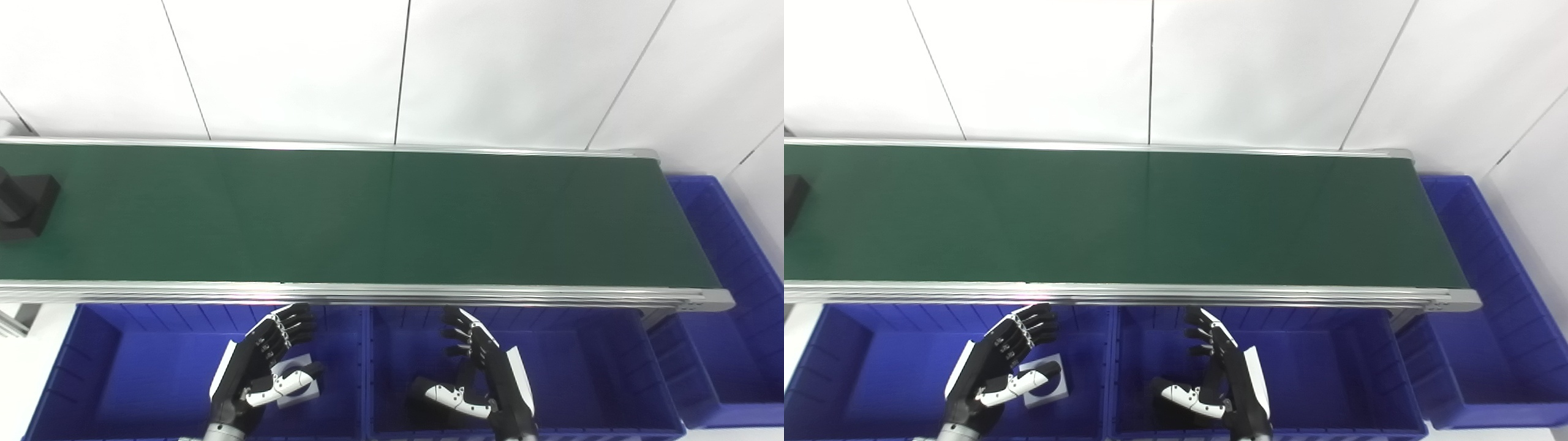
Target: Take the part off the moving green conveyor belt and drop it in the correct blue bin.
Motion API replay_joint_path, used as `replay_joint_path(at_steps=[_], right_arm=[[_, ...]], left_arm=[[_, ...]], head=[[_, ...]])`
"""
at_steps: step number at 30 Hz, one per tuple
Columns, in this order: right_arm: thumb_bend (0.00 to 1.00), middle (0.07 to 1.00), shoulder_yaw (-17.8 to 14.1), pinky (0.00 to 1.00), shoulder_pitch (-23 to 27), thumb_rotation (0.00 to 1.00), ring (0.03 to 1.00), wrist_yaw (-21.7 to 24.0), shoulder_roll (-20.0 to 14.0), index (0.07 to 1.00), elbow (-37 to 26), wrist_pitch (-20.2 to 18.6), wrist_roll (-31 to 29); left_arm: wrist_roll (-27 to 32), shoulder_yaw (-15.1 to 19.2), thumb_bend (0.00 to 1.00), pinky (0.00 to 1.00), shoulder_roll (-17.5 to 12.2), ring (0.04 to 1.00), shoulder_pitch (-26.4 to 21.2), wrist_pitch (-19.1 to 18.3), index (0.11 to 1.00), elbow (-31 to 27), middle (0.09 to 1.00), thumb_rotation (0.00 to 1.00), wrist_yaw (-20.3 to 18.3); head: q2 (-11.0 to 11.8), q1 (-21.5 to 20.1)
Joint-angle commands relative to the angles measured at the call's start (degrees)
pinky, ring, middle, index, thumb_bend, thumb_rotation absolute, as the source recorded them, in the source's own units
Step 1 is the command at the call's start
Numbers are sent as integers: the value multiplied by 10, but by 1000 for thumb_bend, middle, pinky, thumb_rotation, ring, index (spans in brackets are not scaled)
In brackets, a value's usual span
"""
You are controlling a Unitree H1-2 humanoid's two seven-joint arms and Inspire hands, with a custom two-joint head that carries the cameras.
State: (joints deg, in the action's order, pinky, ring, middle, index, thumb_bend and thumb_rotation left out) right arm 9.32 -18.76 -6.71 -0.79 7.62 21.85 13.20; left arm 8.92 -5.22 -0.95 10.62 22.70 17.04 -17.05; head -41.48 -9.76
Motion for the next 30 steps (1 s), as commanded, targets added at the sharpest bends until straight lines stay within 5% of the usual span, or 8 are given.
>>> replay_joint_path(at_steps=[1, 14, 19, 22, 30], right_arm=[[652, 816, 0, 649, 4, 16, 769, 2, 2, 832, -23, 20, 0], [644, 826, -3, 654, 3, 31, 774, 3, -8, 842, -16, 29, 1], [646, 828, -5, 672, 8, 21, 781, 7, -19, 841, 9, 45, -18], [634, 831, -3, 671, 13, 50, 786, -2, -35, 843, 24, 50, -18], [597, 848, 0, 712, 24, 0, 807, 0, -53, 869, 58, 51, -54]], left_arm=[[-5, -2, 629, 715, 2, 719, -8, 13, 746, -16, 742, 0, 5], [-13, -6, 688, 700, 6, 711, -7, 21, 736, -4, 735, 0, 6], [-28, -10, 695, 702, 15, 717, -5, 30, 735, 10, 737, 0, 17], [-32, -14, 699, 708, 25, 711, -7, 38, 733, 27, 733, 0, 18], [-48, -12, 740, 725, 44, 715, -17, 42, 719, 59, 720, 0, 30]], head=[[-1, 0], [17, 46], [51, 105], [86, 175], [119, 208]])
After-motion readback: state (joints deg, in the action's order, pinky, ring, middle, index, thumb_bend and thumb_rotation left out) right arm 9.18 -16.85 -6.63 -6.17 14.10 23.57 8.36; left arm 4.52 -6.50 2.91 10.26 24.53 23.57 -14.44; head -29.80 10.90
